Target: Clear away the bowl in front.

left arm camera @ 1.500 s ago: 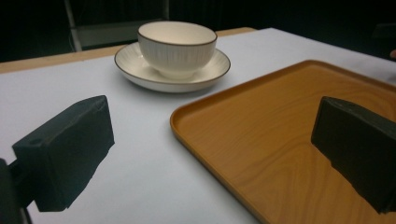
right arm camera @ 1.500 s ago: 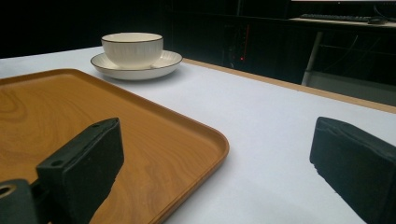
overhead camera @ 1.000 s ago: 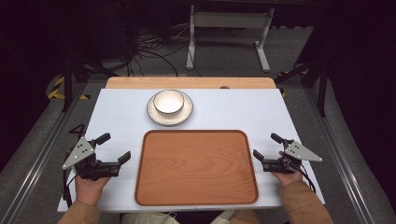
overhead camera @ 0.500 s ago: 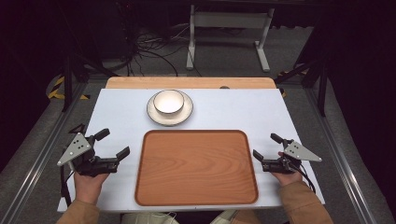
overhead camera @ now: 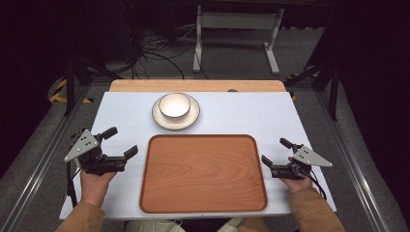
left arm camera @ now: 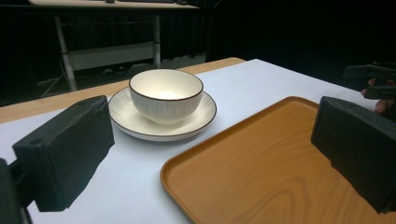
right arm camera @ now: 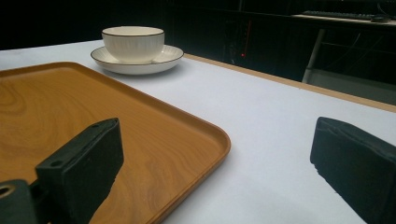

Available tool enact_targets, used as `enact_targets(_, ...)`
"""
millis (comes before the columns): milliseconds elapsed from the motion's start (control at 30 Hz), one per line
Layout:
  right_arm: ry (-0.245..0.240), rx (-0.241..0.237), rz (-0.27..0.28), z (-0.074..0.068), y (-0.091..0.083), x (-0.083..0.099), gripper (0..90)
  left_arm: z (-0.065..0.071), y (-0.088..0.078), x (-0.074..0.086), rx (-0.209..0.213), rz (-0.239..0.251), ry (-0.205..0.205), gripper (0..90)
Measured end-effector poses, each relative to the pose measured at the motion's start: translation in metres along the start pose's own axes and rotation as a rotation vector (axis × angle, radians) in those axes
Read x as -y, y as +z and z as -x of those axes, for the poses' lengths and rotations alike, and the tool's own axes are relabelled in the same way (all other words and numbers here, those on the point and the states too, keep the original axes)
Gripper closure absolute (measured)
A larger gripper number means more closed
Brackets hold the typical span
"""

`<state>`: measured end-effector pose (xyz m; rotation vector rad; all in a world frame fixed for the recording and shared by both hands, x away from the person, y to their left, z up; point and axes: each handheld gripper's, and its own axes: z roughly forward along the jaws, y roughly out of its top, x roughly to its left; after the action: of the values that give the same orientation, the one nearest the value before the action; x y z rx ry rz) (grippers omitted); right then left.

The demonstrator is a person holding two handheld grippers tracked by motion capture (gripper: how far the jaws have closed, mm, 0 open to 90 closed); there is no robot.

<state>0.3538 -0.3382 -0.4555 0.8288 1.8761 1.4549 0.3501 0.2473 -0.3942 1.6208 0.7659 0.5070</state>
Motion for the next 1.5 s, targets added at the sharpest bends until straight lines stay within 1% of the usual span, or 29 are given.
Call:
enact_targets(67,0.001,-0.001,0.0,0.0,0.0,0.0,3.2,-0.001,0.002,-0.001,0.007,-0.004,0.005,0.2)
enact_targets(133,0.001,-0.001,-0.003,0.0,0.0,0.0,3.2,-0.001,0.011,-0.006,0.026,-0.018,0.019,0.3)
enact_targets(167,0.0,0.0,-0.004,0.0,0.0,0.0,3.2,-0.001,0.011,-0.006,0.026,-0.018,0.019,0.3)
enact_targets(233,-0.002,-0.001,-0.004,0.0,0.0,0.0,3.2,0.001,0.019,-0.011,0.03,-0.022,0.035,0.3)
enact_targets(333,0.0,-0.003,-0.002,0.0,0.0,0.0,3.2,0.002,0.026,-0.015,0.046,-0.016,0.028,0.3)
enact_targets(367,0.001,-0.004,-0.002,0.0,0.0,0.0,3.2,0.002,0.028,-0.016,0.047,-0.017,0.032,0.3)
enact_targets(433,0.001,-0.004,-0.002,0.0,0.0,0.0,3.2,0.003,0.032,-0.018,0.064,-0.01,0.022,0.3)
enact_targets(567,-0.004,-0.006,-0.004,0.0,0.001,0.0,3.2,0.008,0.041,-0.024,0.086,-0.01,0.035,0.2)
enact_targets(633,-0.004,-0.006,-0.004,0.0,0.001,0.0,3.2,0.01,0.042,-0.025,0.087,-0.009,0.036,0.2)
enact_targets(667,-0.004,-0.006,-0.005,0.0,0.001,0.0,3.2,0.01,0.044,-0.026,0.087,-0.007,0.043,0.2)
enact_targets(833,-0.003,-0.008,-0.007,0.0,0.001,0.0,3.2,0.009,0.054,-0.027,0.09,-0.021,0.03,0.2)
enact_targets(867,-0.003,-0.008,-0.007,0.0,0.001,0.0,3.2,0.009,0.054,-0.027,0.09,-0.021,0.03,0.2)
enact_targets(900,-0.004,-0.008,-0.007,0.0,0.001,0.0,3.2,0.008,0.057,-0.027,0.086,-0.033,0.036,0.2)
enact_targets(967,-0.006,-0.008,-0.008,0.0,0.001,0.0,3.2,0.005,0.06,-0.028,0.079,-0.04,0.036,0.2)
enact_targets(1133,-0.006,-0.006,-0.009,-0.001,0.001,0.0,3.2,-0.003,0.067,-0.031,0.077,-0.035,0.024,0.3)
enact_targets(1167,-0.006,-0.006,-0.009,-0.001,0.001,0.0,3.2,-0.005,0.068,-0.033,0.077,-0.041,0.038,0.3)
enact_targets(1233,-0.006,-0.005,-0.01,-0.001,0.001,0.0,3.2,-0.008,0.07,-0.035,0.079,-0.046,0.046,0.3)
enact_targets(1267,-0.006,-0.006,-0.009,-0.001,0.001,0.0,3.2,-0.01,0.071,-0.037,0.091,-0.049,0.054,0.3)
enact_targets(1300,-0.005,-0.005,-0.011,-0.001,0.001,0.0,3.2,-0.013,0.073,-0.038,0.114,-0.053,0.053,0.3)
enact_targets(1367,-0.004,-0.004,-0.012,-0.001,0.001,0.0,3.2,-0.017,0.075,-0.042,0.138,-0.068,0.056,0.3)
enact_targets(1400,-0.004,-0.003,-0.012,-0.001,0.001,0.0,3.2,-0.019,0.076,-0.043,0.144,-0.065,0.063,0.3)
enact_targets(1500,-0.004,-0.003,-0.013,-0.001,0.001,0.0,3.2,-0.025,0.078,-0.051,0.155,-0.08,0.071,0.4)
